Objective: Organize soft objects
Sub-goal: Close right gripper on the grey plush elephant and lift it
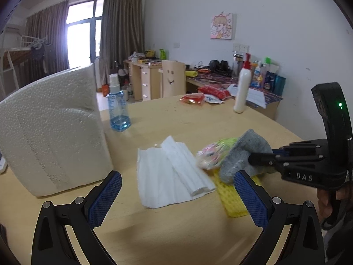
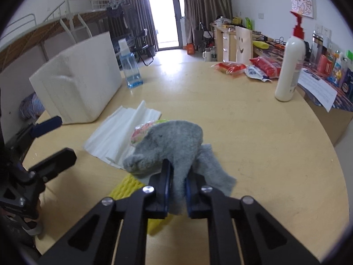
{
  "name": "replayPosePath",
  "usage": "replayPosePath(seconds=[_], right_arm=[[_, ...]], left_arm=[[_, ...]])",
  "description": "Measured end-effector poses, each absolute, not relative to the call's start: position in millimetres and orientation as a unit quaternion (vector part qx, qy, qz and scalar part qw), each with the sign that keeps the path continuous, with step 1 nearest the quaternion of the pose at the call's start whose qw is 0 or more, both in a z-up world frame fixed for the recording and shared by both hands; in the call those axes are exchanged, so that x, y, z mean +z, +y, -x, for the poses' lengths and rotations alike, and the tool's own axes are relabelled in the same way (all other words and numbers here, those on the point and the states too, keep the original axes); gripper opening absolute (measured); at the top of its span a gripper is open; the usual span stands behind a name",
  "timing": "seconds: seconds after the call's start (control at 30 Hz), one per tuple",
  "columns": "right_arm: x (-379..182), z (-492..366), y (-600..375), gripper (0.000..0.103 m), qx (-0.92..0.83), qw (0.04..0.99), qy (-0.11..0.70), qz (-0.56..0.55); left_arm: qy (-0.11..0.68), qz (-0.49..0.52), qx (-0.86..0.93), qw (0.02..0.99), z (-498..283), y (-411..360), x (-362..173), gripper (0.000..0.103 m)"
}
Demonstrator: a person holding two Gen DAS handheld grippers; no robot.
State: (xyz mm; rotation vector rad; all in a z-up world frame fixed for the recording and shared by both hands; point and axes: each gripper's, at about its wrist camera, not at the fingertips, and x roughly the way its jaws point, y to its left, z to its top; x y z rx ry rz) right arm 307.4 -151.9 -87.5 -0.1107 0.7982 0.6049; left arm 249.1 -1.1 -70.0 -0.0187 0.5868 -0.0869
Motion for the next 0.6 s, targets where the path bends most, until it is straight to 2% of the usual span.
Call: replayPosePath(seconds=[0.6], right_arm=[[-74, -293, -200, 0.013, 0.268, 0.895, 0.356, 0.001]], left_arm=[[0.297, -0.016, -0.114, 0.948, -250, -53, -71, 0.102]])
